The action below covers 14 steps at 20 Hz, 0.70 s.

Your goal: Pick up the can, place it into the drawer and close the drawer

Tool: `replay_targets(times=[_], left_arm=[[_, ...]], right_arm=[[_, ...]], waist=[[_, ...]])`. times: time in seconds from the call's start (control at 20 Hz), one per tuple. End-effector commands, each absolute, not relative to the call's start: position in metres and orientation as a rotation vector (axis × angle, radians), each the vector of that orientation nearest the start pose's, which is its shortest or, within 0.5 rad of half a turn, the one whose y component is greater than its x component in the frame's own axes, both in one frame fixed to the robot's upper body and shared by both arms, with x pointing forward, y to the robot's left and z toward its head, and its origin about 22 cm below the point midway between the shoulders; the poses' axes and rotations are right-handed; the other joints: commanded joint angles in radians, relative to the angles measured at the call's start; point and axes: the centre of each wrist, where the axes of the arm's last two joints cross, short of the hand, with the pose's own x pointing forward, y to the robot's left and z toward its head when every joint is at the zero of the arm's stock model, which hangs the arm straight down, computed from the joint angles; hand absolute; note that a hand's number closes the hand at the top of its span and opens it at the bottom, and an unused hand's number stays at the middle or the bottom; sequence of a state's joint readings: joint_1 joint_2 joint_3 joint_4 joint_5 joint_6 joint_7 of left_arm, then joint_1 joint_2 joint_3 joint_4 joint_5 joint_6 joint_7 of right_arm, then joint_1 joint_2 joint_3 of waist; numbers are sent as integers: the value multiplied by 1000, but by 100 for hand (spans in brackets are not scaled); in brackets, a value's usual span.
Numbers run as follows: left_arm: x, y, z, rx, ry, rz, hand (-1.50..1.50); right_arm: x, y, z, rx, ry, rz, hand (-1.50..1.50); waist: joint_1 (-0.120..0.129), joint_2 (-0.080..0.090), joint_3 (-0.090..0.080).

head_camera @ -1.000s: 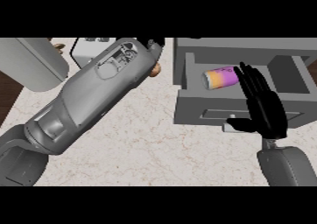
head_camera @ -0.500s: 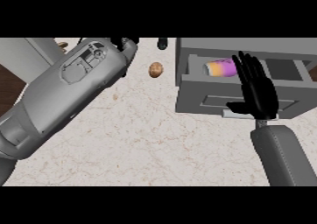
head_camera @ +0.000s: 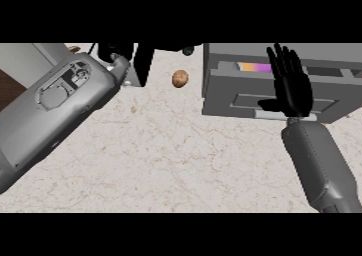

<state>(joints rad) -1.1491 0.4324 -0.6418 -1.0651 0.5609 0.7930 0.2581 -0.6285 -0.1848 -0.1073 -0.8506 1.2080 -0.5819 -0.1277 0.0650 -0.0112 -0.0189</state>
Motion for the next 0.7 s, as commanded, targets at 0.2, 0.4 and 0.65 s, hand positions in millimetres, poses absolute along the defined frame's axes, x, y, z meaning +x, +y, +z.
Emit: replay_targets(times=[0.2, 0.4, 0.65], left_arm=[[382, 136, 200, 234, -1727, -60, -150], [379, 144, 191, 250, -1723, -80, -150], [371, 139, 188, 232, -1738, -85, -150]], right_arm=[[417, -218, 23, -1357, -1663, 839, -150], [430, -209, 34, -1376, -1680, 845, -150], [451, -209, 72, -1398, -1659, 828, -150]], waist=[[17, 25, 21], [20, 34, 21], [33, 39, 21]])
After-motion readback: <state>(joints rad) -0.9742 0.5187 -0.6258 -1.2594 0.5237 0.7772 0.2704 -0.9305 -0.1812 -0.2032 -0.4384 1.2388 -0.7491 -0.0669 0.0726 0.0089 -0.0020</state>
